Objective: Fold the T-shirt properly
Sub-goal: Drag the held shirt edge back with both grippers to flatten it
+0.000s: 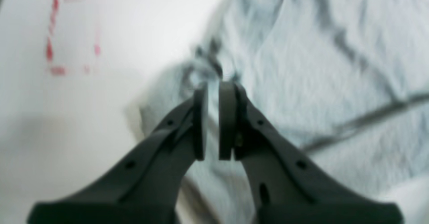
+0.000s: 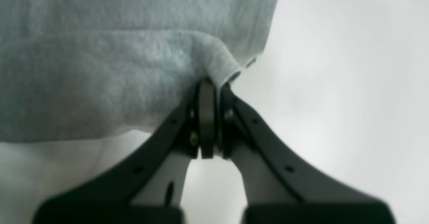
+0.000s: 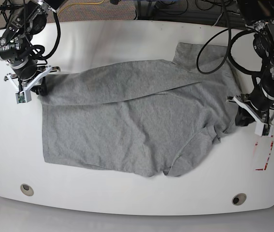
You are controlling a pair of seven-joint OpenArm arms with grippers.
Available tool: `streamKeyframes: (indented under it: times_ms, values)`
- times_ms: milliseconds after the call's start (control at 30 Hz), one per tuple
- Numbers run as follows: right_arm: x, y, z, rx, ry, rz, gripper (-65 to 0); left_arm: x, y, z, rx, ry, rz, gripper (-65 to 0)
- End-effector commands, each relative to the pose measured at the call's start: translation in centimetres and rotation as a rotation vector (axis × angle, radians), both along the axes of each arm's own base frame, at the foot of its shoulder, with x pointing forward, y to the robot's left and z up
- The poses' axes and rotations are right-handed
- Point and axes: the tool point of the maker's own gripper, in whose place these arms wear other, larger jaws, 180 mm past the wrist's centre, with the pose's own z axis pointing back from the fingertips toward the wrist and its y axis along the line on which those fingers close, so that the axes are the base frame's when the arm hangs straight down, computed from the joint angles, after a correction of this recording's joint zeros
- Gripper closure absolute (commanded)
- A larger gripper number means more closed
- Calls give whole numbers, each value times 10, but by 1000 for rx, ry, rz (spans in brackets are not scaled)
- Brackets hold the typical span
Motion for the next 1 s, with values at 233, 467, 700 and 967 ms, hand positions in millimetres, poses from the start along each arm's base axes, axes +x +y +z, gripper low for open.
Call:
streamKeyframes:
  times_ms: [233,467,700,967]
  values:
    - [-16,6,-8,17,21,-3,-3,-52,26,-36,-41,109,133,-117]
    - [-39,8,-24,28,89,-5,-3,-86,41,-56,-44,185,201,-435]
    - [-50,9,-31,29,119,-6,-5,-101,45,-65,-39,223,215,-526]
    - [-55,9,-34,30,135,-4,-6,-113,37,-88,-93,286,229,-529]
